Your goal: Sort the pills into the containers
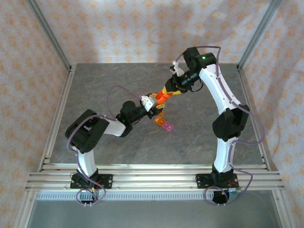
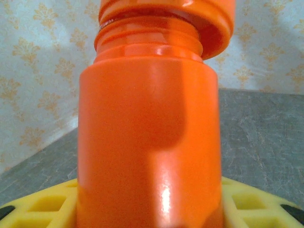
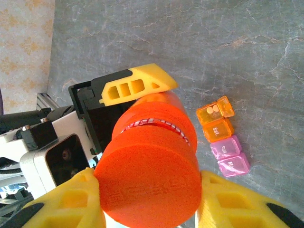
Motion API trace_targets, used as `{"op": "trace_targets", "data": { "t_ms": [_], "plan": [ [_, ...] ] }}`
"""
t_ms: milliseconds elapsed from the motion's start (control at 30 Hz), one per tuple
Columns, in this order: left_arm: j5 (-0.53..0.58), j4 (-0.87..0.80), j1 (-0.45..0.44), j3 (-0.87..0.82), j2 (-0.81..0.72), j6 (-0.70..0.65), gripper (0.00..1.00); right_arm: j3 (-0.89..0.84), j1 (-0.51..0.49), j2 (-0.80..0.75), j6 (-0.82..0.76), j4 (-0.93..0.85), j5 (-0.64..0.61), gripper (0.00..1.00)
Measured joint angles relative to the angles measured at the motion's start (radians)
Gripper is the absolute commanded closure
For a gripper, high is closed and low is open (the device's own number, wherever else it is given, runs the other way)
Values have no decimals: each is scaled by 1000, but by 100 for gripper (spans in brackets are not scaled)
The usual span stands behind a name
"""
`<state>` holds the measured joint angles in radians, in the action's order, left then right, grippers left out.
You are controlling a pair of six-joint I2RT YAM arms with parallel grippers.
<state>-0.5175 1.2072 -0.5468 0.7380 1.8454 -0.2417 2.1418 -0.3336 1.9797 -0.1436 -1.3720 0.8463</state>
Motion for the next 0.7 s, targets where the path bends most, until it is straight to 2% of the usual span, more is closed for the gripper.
{"op": "trace_targets", "data": {
  "t_ms": [700],
  "plan": [
    [-60, -15, 6, -13, -37, -27, 100, -1, -3, 1, -58, -23, 39, 64]
  ]
}}
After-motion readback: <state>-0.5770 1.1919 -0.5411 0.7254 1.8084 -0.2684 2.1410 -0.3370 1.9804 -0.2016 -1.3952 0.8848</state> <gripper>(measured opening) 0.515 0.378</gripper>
